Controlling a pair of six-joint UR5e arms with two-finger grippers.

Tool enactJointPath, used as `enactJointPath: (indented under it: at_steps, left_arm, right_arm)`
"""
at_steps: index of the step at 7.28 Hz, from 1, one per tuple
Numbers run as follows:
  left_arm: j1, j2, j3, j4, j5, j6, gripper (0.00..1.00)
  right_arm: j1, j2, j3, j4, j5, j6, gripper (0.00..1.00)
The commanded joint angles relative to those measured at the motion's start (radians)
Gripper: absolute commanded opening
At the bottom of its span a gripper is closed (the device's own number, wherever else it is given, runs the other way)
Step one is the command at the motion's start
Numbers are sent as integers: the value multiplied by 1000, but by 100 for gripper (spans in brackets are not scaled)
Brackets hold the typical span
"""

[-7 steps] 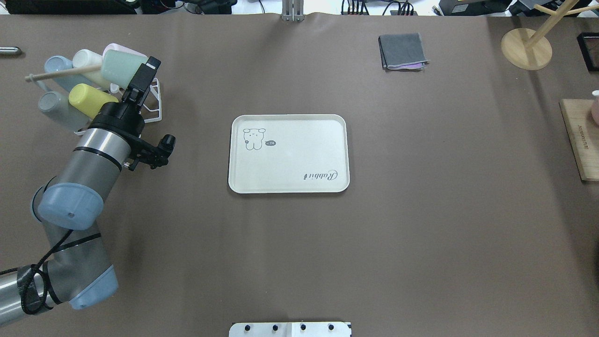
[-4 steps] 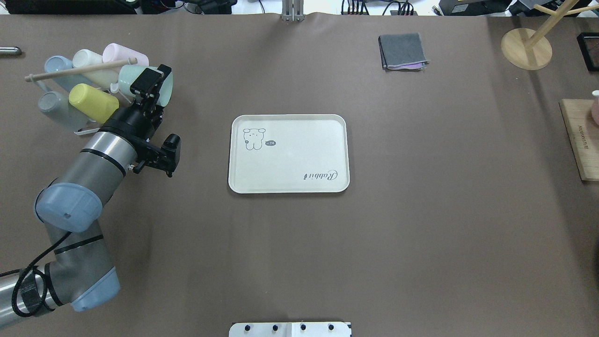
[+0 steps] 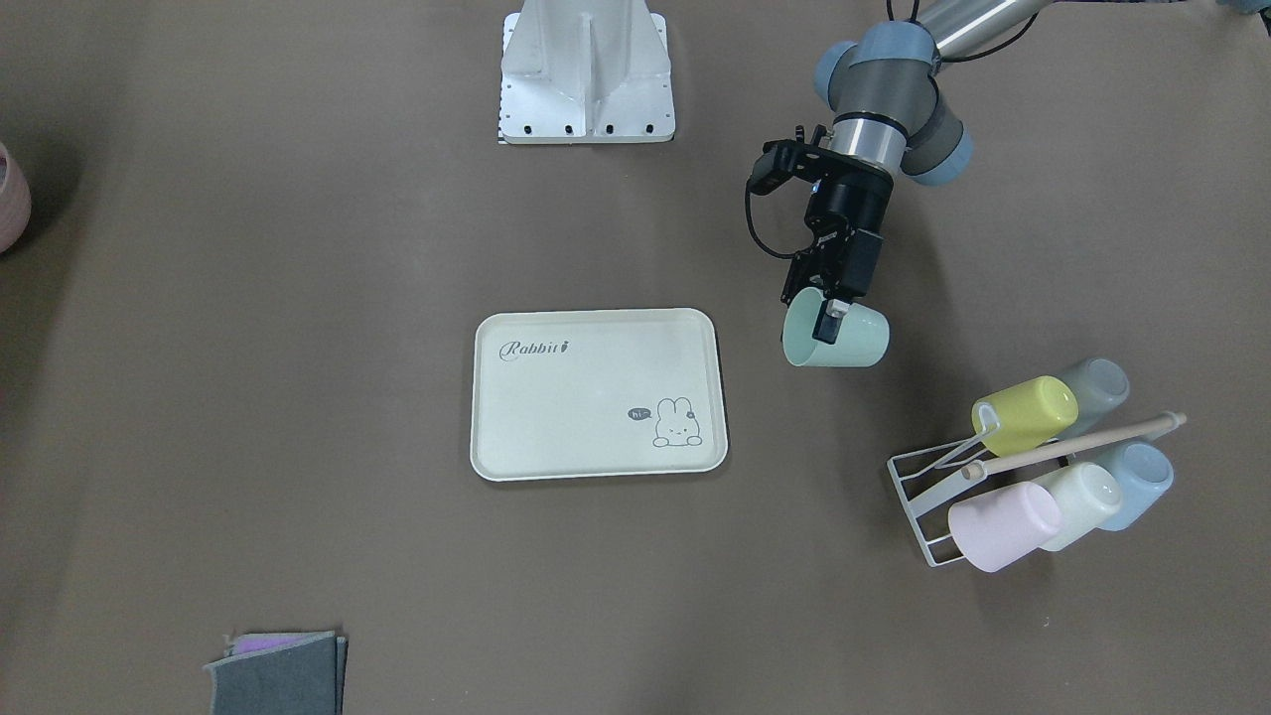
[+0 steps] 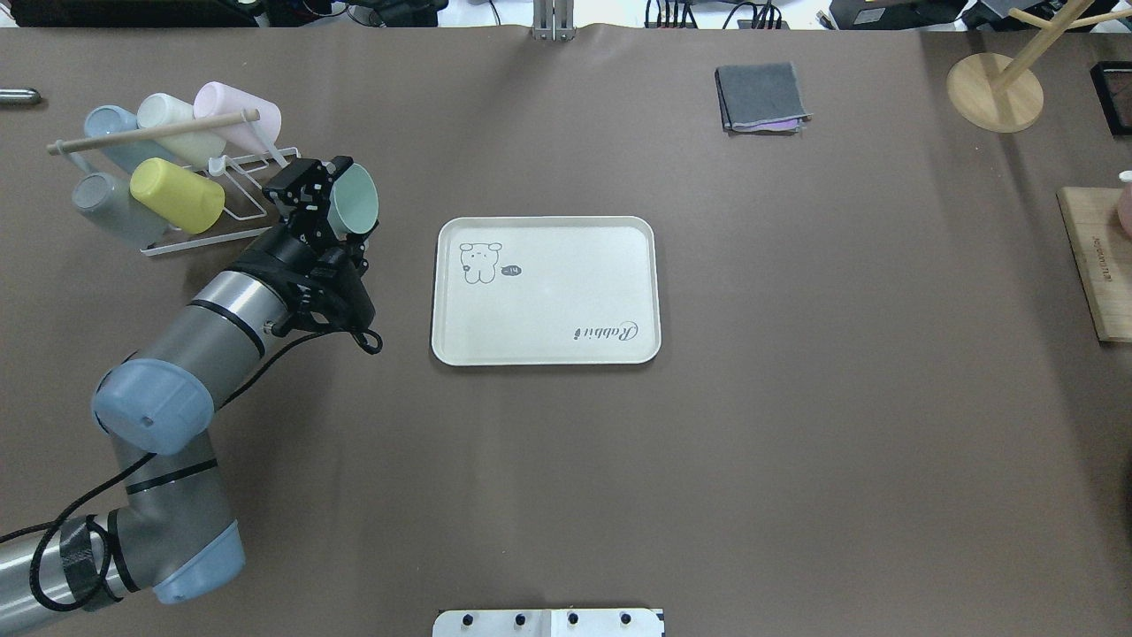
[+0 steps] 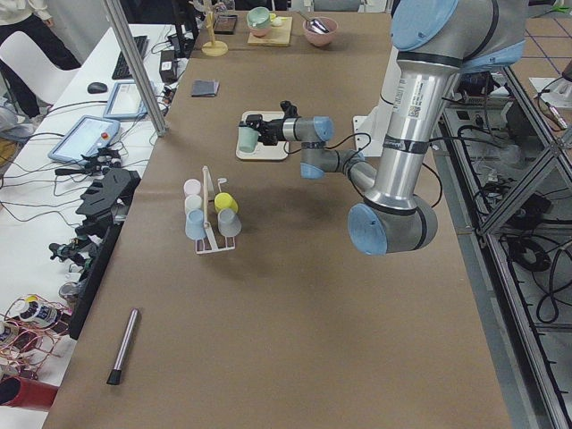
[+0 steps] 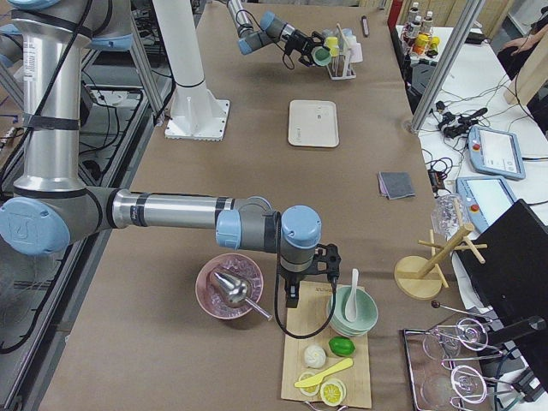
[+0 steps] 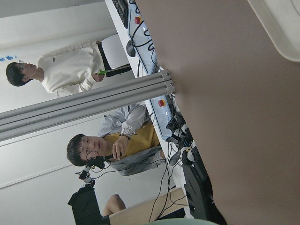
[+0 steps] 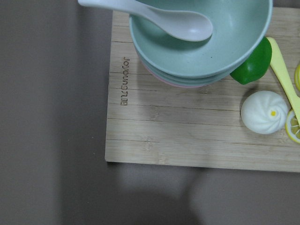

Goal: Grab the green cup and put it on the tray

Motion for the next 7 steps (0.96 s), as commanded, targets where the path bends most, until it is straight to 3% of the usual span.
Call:
enactJointPath:
  at_steps: [1, 5, 7]
  left_arm:
    - [57, -74, 65, -2, -5, -232, 82]
    - [115, -193, 175, -20, 4, -490, 81]
    - [139, -259, 327, -129, 56, -631, 80]
  right_arm:
    - [6, -6, 2, 0, -2, -1, 100]
    - [15, -18, 6, 1, 3, -3, 100]
    - [17, -18, 5, 1, -2, -3, 100]
